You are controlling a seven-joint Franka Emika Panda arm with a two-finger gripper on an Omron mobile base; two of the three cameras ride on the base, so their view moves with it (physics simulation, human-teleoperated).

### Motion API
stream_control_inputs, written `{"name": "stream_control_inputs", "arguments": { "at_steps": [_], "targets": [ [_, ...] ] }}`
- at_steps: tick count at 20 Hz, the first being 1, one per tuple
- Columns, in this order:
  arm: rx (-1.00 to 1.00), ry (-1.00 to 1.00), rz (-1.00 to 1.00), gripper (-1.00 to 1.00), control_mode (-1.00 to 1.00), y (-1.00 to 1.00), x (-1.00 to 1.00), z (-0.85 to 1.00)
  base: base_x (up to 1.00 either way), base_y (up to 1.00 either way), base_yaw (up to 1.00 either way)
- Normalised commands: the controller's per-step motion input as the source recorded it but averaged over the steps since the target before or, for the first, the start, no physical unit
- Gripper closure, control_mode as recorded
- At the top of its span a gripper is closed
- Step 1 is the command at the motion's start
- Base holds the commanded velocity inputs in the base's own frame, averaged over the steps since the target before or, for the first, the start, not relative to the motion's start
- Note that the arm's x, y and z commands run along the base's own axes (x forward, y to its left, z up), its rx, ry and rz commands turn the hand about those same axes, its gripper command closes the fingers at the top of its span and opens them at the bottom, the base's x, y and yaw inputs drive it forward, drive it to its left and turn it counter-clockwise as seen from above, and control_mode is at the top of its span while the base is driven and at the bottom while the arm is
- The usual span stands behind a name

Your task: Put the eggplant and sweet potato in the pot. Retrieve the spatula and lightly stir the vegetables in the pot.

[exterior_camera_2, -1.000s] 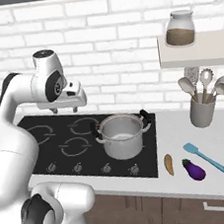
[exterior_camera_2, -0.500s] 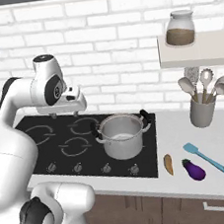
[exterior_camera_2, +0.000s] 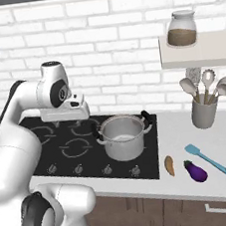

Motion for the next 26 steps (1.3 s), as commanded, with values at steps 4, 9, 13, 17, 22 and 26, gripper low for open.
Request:
{"name": "stream_control_inputs", "arguments": {
  "at_steps": [4, 9, 13, 17, 22, 26],
  "targets": [
    [0.0, 0.1, 0.0, -1.0, 1.0, 0.0, 0.01, -0.04, 0.0, 0.0, 0.0],
    [0.0, 0.0, 0.0, -1.0, 1.0, 0.0, 0.0, 0.0, -0.23, -0.44, 0.0],
    [0.0, 0.0, 0.0, -1.0, 1.0, 0.0, 0.0, 0.0, -0.15, -0.75, 0.0],
    [0.0, 0.0, 0.0, -1.0, 1.0, 0.0, 0.0, 0.0, -0.02, -0.69, 0.0],
    [0.0, 0.0, 0.0, -1.0, 1.0, 0.0, 0.0, 0.0, 0.0, -0.6, 0.0],
    [0.0, 0.0, 0.0, -1.0, 1.0, 0.0, 0.0, 0.0, -0.08, -0.68, 0.0]
  ]
}}
